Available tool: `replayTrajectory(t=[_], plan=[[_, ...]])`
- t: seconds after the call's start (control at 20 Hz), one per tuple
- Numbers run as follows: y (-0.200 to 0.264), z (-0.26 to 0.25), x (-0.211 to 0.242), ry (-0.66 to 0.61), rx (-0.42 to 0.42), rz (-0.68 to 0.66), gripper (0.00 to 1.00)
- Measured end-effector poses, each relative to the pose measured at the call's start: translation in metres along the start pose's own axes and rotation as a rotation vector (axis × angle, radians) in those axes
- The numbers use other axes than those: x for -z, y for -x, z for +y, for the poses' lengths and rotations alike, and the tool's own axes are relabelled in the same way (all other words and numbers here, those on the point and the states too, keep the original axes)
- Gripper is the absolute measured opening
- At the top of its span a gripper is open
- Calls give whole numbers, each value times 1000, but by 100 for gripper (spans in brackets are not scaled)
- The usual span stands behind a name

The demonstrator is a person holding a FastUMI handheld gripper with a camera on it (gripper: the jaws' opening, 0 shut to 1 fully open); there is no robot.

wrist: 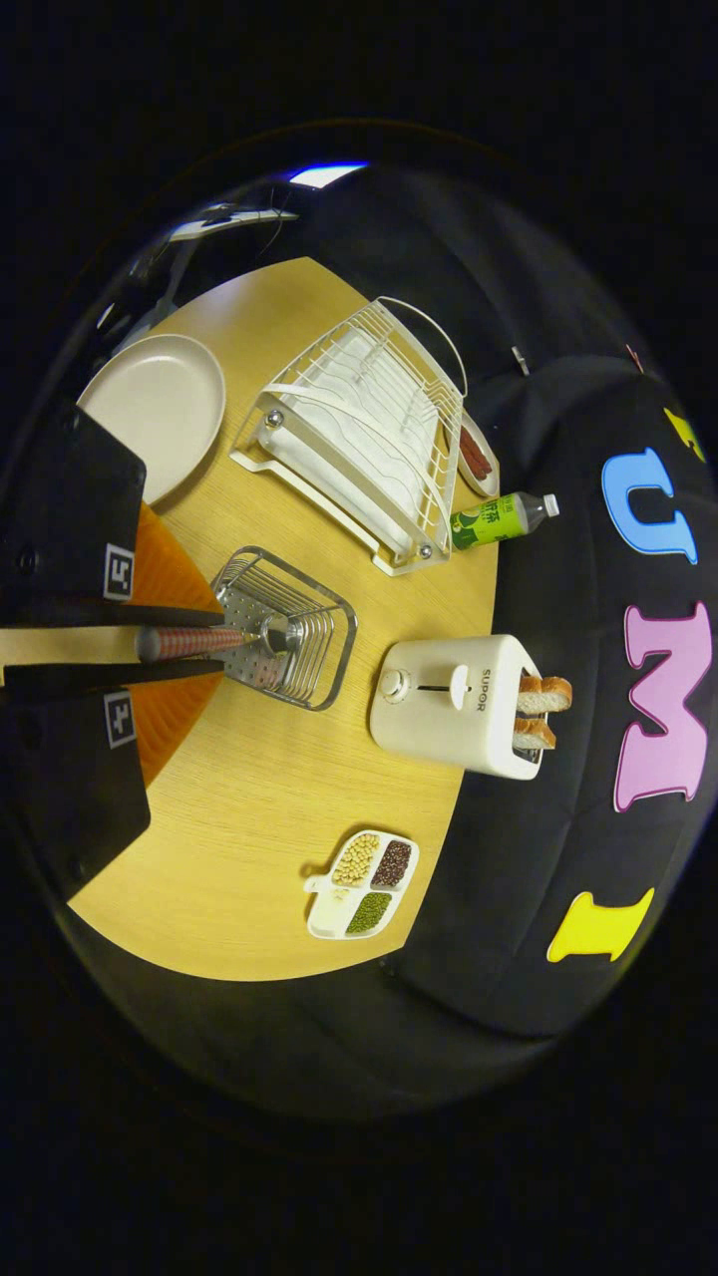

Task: Take the plate from the dish rack, then take the spoon from the basket and place it into the plate.

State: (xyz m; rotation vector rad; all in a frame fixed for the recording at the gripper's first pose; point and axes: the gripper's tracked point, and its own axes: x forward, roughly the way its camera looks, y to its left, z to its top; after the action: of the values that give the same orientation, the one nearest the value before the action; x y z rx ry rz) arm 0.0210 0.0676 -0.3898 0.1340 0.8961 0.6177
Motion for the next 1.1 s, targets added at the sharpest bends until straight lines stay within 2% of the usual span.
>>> replayTrajectory(t=[0.35,0.75,1.1], plan=[[11,-7,-16,-14,89,-27,12],[43,2,-44,-12,139,-108,12],[108,33,-87,-18,151,-246,12]])
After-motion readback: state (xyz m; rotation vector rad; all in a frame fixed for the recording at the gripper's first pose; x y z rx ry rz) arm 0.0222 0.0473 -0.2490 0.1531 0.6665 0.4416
